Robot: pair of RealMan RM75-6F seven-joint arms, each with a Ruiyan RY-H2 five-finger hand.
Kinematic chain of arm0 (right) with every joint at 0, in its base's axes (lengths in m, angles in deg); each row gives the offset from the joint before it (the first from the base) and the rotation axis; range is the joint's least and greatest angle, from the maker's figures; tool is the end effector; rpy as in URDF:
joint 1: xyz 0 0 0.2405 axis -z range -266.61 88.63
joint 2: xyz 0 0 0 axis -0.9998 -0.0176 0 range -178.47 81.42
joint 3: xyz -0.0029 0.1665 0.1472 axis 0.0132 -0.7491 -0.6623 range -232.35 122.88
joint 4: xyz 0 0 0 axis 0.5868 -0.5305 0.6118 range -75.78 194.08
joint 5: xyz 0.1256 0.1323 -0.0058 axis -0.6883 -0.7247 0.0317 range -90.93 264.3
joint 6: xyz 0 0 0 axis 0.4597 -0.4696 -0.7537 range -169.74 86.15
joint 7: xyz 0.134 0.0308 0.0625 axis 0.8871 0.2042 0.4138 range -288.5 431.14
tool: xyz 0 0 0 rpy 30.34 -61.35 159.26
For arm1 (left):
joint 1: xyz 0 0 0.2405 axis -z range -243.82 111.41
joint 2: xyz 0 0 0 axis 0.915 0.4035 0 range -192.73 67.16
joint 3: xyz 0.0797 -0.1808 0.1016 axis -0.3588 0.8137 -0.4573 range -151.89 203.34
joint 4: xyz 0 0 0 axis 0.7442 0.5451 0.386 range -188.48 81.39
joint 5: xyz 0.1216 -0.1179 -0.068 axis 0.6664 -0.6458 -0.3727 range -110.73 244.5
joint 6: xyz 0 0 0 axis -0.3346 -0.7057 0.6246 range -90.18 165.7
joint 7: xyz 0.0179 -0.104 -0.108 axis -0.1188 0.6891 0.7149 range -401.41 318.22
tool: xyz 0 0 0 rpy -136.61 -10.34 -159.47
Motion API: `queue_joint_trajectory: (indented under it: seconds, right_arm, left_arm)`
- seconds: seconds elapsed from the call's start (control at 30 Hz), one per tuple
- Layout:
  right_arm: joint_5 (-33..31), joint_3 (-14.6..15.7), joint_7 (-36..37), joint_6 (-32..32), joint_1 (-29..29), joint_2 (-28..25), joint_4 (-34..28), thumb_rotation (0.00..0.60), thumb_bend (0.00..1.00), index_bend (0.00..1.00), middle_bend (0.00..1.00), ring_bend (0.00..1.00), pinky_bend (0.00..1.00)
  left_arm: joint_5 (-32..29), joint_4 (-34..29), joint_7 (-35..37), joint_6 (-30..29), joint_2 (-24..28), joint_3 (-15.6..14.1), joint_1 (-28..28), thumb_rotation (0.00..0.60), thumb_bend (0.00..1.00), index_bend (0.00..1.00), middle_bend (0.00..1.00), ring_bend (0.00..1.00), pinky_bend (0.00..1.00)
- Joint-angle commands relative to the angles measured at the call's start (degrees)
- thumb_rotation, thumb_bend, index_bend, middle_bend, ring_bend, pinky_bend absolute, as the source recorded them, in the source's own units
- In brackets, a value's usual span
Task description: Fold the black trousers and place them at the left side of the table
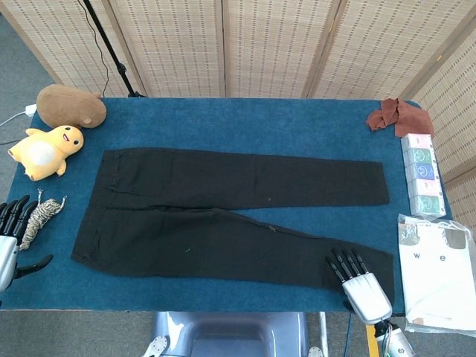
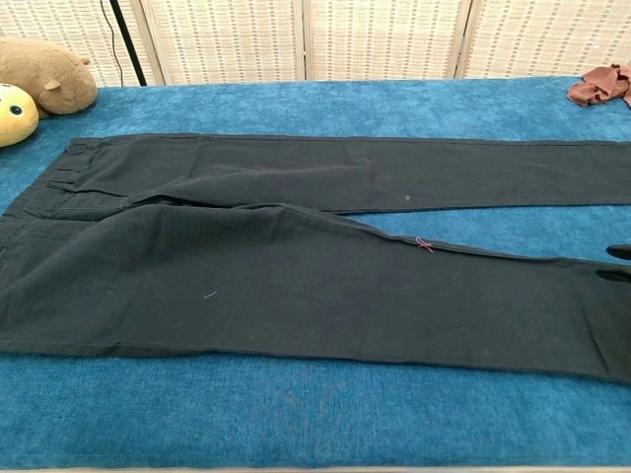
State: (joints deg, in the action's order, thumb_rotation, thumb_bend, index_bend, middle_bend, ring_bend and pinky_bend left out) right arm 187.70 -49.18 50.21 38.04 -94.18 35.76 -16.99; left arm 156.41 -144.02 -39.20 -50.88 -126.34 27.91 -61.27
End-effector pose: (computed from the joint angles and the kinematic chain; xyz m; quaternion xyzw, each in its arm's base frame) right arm -0.2534 -0.1485 0.0430 0.7685 -0.2649 0.2983 0.5003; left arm -0.2642 0.1813 0.1780 -0.6025 -0.3588 -0.4156 0.5793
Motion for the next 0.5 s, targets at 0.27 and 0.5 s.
queue_joint_trajectory:
  seconds: [0.27, 0.5]
  right_arm:
    - [-0.8, -0.8, 0.6, 1.5, 0.0, 3.3, 5.6, 0.600, 0.00, 0.12, 0.03, 0.00, 0.01]
    - [-1.4, -0.4, 0.9, 0.8, -0.2, 3.2, 5.3, 0.600, 0.00, 0.17, 0.05, 0.00, 0.03]
  left_arm:
    - [0.0, -0.1, 0.1, 0.2, 0.1, 0.0, 0.1, 0.600, 0.00, 0.00, 0.00, 0.00, 0.00]
    - [-0.1, -0.1, 0.4, 0.2, 0.2, 0.0, 0.0, 0.600, 0.00, 0.00, 0.00, 0.00, 0.00]
